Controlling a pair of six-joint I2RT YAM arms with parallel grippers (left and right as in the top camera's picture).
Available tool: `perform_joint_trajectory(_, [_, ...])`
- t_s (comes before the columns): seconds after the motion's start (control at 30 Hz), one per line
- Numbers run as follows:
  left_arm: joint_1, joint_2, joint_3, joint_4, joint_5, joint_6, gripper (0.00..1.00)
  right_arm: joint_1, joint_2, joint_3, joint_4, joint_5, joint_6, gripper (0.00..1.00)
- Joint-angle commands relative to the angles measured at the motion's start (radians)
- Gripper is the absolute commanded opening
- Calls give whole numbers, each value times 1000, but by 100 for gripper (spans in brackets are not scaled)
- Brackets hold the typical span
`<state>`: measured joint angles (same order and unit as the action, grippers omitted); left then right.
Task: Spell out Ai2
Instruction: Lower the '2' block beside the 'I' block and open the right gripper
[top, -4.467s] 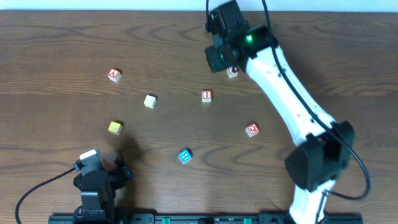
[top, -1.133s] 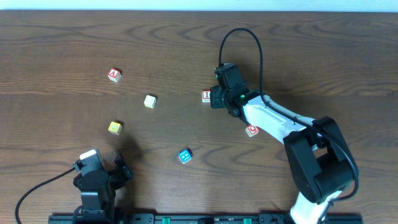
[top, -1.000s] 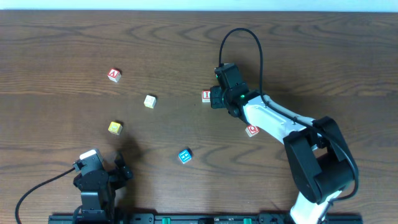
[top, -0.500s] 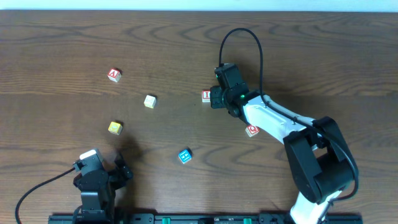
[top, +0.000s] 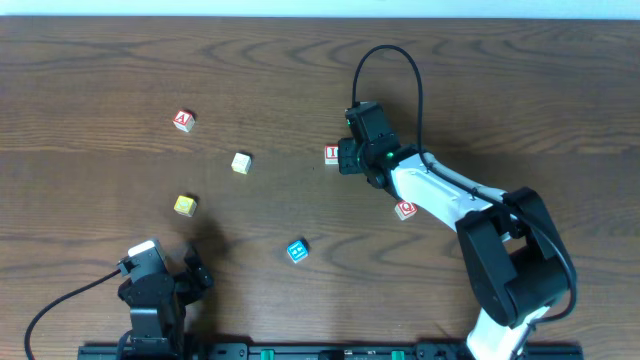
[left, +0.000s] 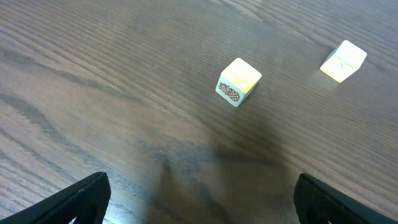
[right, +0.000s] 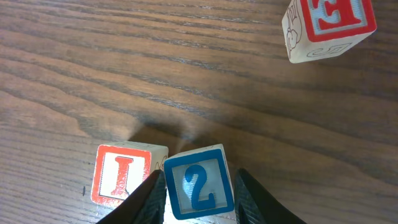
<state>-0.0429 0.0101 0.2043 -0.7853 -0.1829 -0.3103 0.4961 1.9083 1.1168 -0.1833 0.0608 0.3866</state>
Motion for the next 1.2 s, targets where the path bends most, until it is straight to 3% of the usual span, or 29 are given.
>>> perform_joint_trajectory(0.0, [4, -6, -27, -21, 0, -4, 95, 9, 9, -5, 9, 19, 9, 36])
perform_joint_trajectory(0.8, [4, -6, -27, -21, 0, -3, 95, 10, 9, -5, 18, 41, -29, 38])
perform_joint_trajectory(1.17, [4, -6, -27, -21, 0, -4, 96, 5, 9, 1, 67, 99, -44, 33])
